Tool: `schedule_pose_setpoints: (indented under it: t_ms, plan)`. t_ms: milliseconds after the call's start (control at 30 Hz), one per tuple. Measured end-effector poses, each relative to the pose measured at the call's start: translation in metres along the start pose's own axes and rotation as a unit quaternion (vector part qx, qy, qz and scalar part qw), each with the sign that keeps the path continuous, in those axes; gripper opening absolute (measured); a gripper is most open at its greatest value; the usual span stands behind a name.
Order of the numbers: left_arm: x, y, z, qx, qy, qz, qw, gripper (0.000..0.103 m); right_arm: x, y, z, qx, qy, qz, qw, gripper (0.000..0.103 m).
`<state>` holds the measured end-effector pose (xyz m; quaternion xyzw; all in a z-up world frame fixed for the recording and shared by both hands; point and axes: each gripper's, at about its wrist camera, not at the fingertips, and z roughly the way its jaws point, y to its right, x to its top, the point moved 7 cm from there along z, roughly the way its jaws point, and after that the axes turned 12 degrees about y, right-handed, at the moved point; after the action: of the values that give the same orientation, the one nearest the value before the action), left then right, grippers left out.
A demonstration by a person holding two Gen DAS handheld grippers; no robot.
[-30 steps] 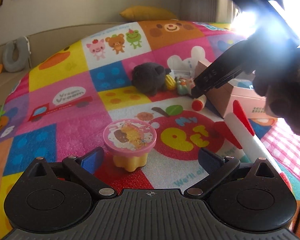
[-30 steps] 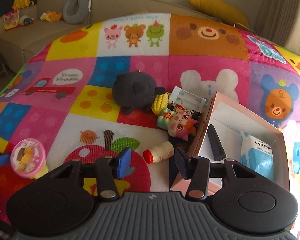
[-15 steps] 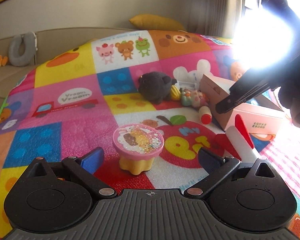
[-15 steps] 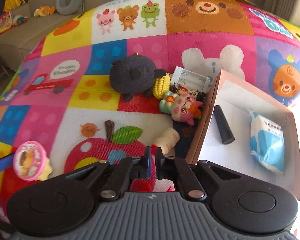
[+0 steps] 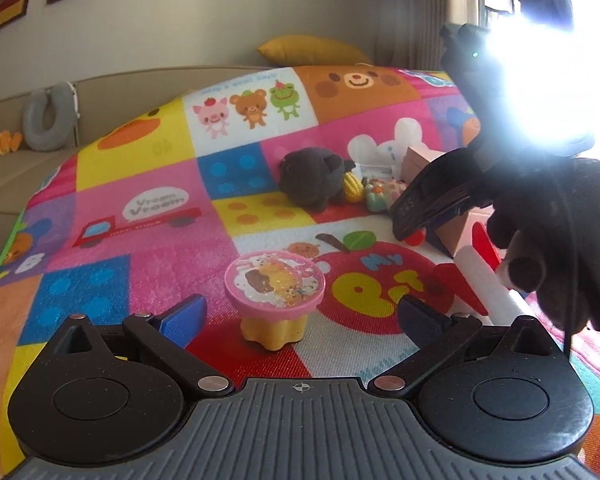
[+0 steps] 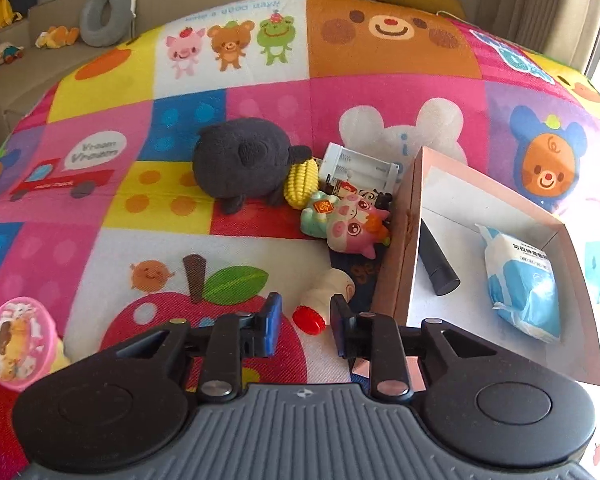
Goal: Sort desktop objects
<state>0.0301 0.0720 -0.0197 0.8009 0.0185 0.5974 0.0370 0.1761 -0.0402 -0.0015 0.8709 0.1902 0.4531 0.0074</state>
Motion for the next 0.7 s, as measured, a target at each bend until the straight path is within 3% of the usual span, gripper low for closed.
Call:
schedule_pose_setpoints:
  t_ms: [100, 133, 200, 433, 567, 700]
  plan:
    - [0.0, -0.001, -0.001, -0.002, 0.002, -0.006, 1.0, 0.103, 0.001, -0.006, 0.013, -0.003, -0.012, -0.004, 1.0, 0.028]
    - [0.0, -0.002, -0.002, -0.003, 0.003, -0.008, 1.0, 0.103, 0.0, -0.008, 0.015, 0.002, -0.02, -0.006, 1.0, 0.016]
    - [0.001, -0.003, -0.003, -0.003, 0.006, -0.013, 0.9999, 0.103, -0.001, -0.01, 0.014, 0.014, -0.032, -0.005, 0.999, 0.003]
    - [0.001, -0.001, -0.003, 0.003, 0.006, -0.003, 1.0, 0.103, -0.01, 0.005, -0.041, 0.106, -0.048, 0.057, 0.992, 0.003]
    - [0.001, 0.005, -0.003, 0.007, 0.008, 0.02, 0.9997, 0.103, -0.007, 0.017, -0.063, 0.107, -0.01, 0.05, 0.993, 0.007]
    - [0.0, 0.008, -0.004, 0.005, 0.01, 0.032, 0.9994, 0.103, 0.002, 0.016, -0.047, 0.09, -0.001, 0.053, 0.995, 0.025]
